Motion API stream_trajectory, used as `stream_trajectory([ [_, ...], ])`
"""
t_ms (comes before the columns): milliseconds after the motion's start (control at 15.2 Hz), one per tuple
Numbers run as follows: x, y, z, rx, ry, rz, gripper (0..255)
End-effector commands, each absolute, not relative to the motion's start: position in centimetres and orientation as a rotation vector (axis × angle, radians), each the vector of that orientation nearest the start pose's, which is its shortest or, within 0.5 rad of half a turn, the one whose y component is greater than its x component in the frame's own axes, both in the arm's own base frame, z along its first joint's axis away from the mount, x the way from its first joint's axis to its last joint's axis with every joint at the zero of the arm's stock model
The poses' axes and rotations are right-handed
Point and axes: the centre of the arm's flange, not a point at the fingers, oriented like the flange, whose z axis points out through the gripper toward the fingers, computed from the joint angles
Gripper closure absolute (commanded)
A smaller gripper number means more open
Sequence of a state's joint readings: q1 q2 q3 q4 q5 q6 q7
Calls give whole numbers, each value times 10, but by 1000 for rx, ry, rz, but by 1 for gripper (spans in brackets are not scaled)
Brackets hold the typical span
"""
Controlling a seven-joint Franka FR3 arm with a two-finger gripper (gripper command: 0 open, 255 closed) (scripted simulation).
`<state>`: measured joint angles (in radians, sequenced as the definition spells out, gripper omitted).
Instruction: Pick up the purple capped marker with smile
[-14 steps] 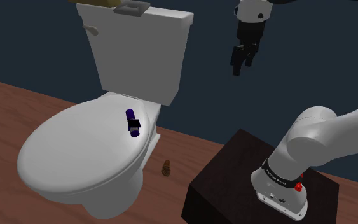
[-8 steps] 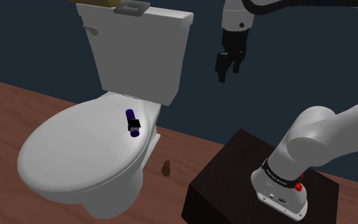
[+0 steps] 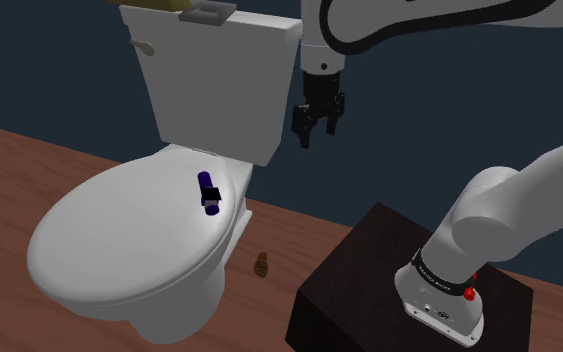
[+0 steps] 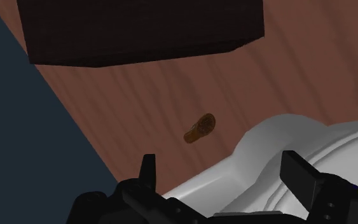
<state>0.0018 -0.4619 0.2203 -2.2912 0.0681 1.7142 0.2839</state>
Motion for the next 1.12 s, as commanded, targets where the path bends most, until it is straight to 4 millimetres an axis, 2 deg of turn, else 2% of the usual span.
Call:
stream_trajectory([
  [0, 406, 118, 501, -3178, 195, 183, 0],
  [1056, 544, 233, 404, -3071, 393, 210, 0],
])
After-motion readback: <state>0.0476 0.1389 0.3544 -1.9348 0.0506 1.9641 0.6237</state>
